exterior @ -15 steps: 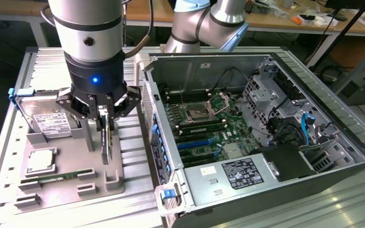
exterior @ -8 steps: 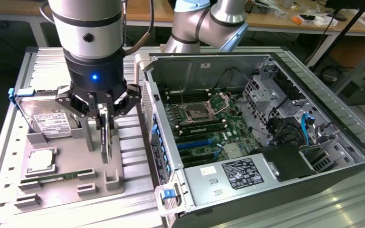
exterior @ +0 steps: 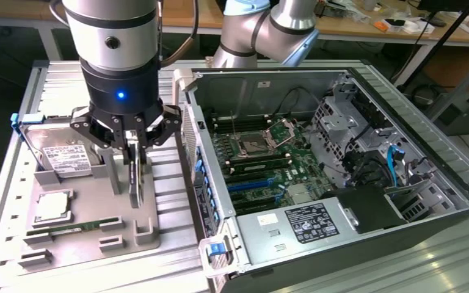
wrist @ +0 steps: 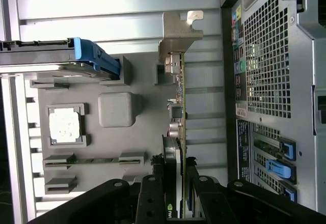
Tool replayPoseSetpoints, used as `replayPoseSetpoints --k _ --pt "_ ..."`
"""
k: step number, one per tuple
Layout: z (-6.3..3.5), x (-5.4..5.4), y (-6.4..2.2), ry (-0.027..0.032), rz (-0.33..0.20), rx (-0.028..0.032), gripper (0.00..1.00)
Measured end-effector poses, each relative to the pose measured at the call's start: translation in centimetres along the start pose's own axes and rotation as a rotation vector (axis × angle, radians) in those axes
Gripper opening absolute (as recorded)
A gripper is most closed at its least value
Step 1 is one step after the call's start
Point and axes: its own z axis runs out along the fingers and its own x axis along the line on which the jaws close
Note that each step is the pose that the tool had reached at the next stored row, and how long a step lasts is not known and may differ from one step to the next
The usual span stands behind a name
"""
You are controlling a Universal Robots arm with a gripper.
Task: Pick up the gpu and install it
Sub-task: 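Pick up the gpu and move the gpu toward the slot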
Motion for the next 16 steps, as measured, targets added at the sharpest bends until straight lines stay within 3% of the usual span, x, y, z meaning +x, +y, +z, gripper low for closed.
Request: replayPoseSetpoints --k 16 --pt "-1.13 0.0 0.02 0.0000 0.000 0.0003 0.27"
